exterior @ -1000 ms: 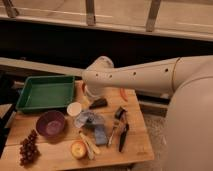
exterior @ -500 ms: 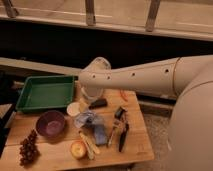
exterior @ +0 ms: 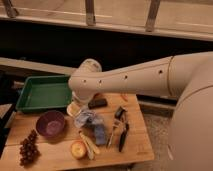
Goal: Place grapes in tray
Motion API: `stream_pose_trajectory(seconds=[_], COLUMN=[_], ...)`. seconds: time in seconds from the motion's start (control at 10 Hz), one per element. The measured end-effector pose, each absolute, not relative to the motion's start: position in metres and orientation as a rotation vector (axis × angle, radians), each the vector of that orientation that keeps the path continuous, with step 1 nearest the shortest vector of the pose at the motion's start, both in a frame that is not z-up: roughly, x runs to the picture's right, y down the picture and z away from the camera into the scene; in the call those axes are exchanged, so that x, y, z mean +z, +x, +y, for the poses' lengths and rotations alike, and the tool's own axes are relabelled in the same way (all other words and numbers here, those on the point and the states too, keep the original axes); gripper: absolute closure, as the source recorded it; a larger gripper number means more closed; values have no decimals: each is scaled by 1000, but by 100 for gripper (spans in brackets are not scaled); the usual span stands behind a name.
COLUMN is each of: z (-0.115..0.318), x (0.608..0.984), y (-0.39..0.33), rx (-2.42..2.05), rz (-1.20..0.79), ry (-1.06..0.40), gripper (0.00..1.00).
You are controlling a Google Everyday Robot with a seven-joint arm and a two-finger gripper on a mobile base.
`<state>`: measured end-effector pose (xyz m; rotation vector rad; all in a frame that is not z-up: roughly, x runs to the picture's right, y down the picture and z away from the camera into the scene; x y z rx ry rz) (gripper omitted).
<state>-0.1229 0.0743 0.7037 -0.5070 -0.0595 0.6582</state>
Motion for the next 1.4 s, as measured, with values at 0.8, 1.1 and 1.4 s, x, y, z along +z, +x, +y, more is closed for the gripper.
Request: stream_pose_trajectory(seconds=[0.8, 1.1, 1.4], z=[118, 149, 151], x=[660, 652, 652], y=[-306, -340, -341], rx=[227, 73, 52], rz=[-215, -253, -254], ry=[-531, -580, -586], gripper=[23, 23, 23])
